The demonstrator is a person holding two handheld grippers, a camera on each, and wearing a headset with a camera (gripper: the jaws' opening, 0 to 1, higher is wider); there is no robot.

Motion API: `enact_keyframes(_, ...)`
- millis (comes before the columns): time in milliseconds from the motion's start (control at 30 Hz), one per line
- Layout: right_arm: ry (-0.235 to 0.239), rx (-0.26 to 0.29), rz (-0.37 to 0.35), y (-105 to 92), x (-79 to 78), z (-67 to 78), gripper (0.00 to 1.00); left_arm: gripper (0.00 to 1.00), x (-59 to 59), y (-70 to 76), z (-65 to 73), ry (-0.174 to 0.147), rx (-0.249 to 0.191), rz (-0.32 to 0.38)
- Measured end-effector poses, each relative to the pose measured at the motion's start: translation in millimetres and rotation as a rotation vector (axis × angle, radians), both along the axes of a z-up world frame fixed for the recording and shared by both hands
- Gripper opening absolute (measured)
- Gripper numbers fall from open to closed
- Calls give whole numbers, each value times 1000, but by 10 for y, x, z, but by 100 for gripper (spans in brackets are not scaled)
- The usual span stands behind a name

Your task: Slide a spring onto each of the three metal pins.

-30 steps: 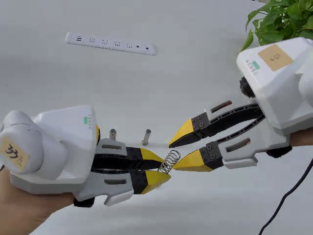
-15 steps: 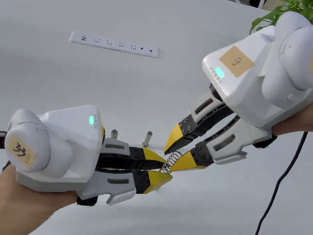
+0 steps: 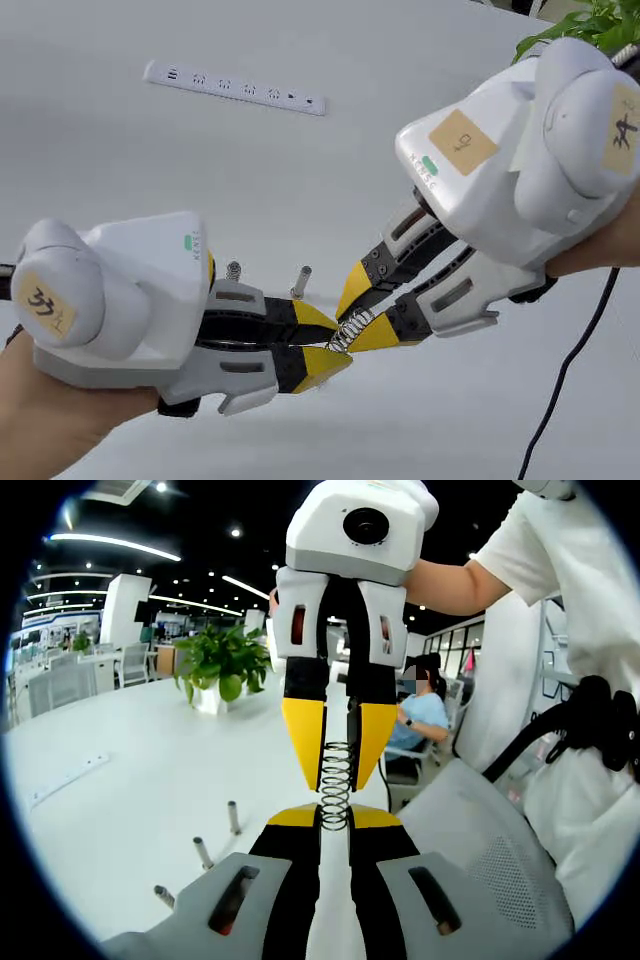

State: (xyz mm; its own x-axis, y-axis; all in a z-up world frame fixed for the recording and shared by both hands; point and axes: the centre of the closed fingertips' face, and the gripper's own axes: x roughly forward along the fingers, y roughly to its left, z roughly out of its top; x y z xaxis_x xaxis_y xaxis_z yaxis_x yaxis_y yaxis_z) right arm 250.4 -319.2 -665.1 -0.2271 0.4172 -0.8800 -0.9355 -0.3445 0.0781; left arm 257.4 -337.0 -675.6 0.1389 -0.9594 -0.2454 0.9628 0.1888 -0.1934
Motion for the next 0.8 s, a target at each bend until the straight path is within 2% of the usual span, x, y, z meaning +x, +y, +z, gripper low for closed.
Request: enact_keyframes(800, 8, -28, 3, 34, -16, -19, 7, 6, -9, 19, -16, 4, -7, -4)
